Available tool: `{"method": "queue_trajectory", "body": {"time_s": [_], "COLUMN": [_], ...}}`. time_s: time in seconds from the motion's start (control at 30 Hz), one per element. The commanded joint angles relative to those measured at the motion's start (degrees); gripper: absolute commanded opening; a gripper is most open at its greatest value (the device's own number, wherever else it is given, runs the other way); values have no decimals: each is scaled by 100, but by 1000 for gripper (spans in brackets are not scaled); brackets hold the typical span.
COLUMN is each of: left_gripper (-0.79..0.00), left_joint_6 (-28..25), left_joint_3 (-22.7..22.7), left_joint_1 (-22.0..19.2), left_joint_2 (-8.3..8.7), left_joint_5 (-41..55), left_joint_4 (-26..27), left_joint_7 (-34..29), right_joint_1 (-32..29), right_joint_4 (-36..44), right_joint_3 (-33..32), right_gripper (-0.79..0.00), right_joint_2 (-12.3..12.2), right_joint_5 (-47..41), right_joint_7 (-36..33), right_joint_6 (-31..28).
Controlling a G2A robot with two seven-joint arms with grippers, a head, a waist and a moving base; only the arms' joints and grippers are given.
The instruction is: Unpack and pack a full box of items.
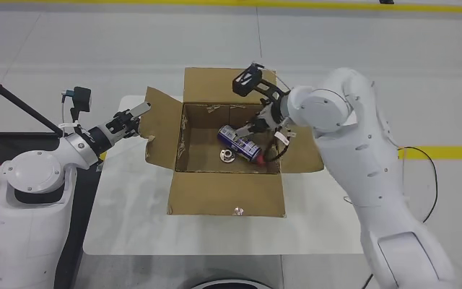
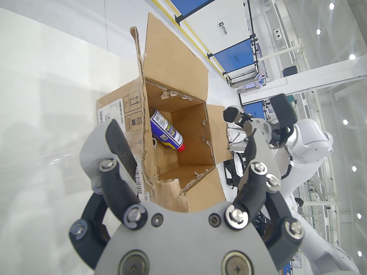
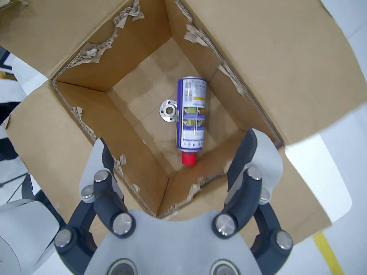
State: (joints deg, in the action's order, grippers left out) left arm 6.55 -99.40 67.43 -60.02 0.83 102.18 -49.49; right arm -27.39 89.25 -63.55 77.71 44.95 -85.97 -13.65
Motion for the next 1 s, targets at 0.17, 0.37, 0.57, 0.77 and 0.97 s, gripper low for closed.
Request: {"method": "queue_trajectory", "body": {"time_s": [0.17,0.37,0.57,0.77,0.97], "left_gripper": [0,0,0,0,0], "left_joint_6": [0,0,0,0,0], "left_joint_3": [0,0,0,0,0], "left_joint_1": [0,0,0,0,0], "left_joint_2": [0,0,0,0,0], "left_joint_5": [0,0,0,0,0], "left_joint_4": [0,0,0,0,0], "left_joint_7": [0,0,0,0,0], "right_joint_1": [-1375,-1510,-1276,-876,-434], "right_joint_4": [1682,1036,-222,-1638,-2865], "right_joint_3": [-1544,-2244,-2691,-2896,-2881], "right_gripper": [0,0,0,-49,-126], "right_joint_2": [-397,-598,-714,-796,-841], "right_joint_5": [1696,2718,2893,3005,3168], "right_joint_7": [-203,-203,-203,-200,40], "right_joint_6": [922,1668,2110,2211,2232]}}
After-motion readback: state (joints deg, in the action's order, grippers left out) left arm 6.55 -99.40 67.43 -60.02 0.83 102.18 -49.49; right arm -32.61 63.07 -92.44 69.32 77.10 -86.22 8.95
